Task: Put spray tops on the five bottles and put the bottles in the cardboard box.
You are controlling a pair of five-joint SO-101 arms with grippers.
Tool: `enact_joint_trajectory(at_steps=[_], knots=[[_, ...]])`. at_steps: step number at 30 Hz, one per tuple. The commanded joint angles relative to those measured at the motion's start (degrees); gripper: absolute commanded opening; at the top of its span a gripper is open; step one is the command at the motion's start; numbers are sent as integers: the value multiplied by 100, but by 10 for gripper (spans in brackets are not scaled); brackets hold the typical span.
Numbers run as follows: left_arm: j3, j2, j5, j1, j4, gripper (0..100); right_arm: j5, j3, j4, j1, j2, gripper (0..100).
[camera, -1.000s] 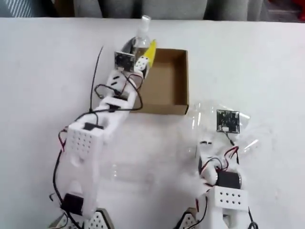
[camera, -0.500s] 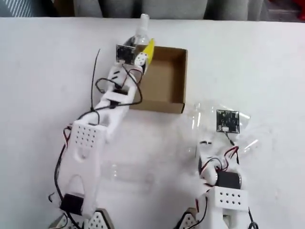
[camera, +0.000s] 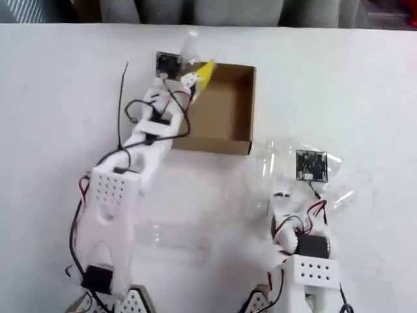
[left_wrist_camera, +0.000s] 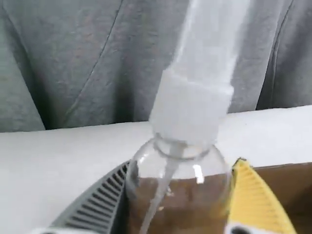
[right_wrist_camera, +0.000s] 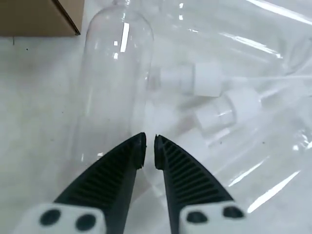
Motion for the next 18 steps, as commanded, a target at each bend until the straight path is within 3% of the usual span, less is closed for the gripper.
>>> enact_joint_trajectory(at_steps=[1,18], knots=[[281,-505,44,-127,70,299,70,-44,-101,-13,-48,21],[404,-1156,62,-180,123,302,70,-44,-101,-13,-48,21]])
